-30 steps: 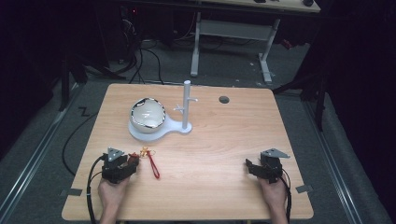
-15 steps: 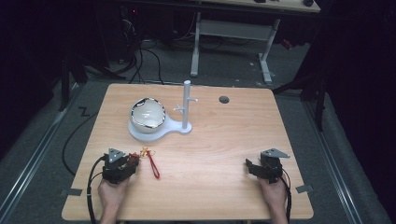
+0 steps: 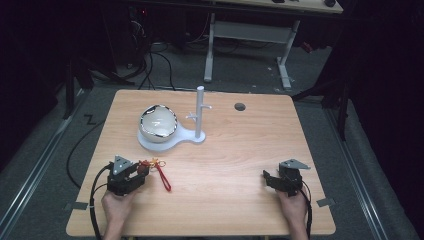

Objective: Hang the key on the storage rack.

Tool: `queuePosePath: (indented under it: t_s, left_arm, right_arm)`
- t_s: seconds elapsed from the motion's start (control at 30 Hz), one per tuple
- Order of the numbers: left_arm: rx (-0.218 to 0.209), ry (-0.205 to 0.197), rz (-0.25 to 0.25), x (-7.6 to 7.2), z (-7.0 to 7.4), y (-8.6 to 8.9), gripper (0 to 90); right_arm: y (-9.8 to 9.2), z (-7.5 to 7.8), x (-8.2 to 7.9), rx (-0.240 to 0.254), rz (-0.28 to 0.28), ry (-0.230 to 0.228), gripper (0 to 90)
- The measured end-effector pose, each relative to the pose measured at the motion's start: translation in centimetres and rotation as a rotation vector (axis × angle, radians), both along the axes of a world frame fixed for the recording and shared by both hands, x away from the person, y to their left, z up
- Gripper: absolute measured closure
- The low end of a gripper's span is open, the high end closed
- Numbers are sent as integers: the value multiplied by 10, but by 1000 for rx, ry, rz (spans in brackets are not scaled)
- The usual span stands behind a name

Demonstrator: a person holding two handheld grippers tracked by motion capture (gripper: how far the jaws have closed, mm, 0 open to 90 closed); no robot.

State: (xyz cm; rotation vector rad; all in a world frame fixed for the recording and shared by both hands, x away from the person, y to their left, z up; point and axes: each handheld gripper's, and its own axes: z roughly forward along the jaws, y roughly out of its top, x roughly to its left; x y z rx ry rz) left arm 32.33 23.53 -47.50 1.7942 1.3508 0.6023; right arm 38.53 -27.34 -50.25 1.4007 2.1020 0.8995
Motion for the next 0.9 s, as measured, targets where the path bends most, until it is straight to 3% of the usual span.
queuePosePath:
  t_s: [0.67, 0.9]
  left_arm:
    - [-50, -94, -85, -8, 44, -12, 571]
    - [-92, -119, -114, -6, 58, -14, 571]
  right_arm:
    - [0, 0, 0, 0, 1, 1, 307]
    - [0, 0, 0, 1, 0, 2, 307]
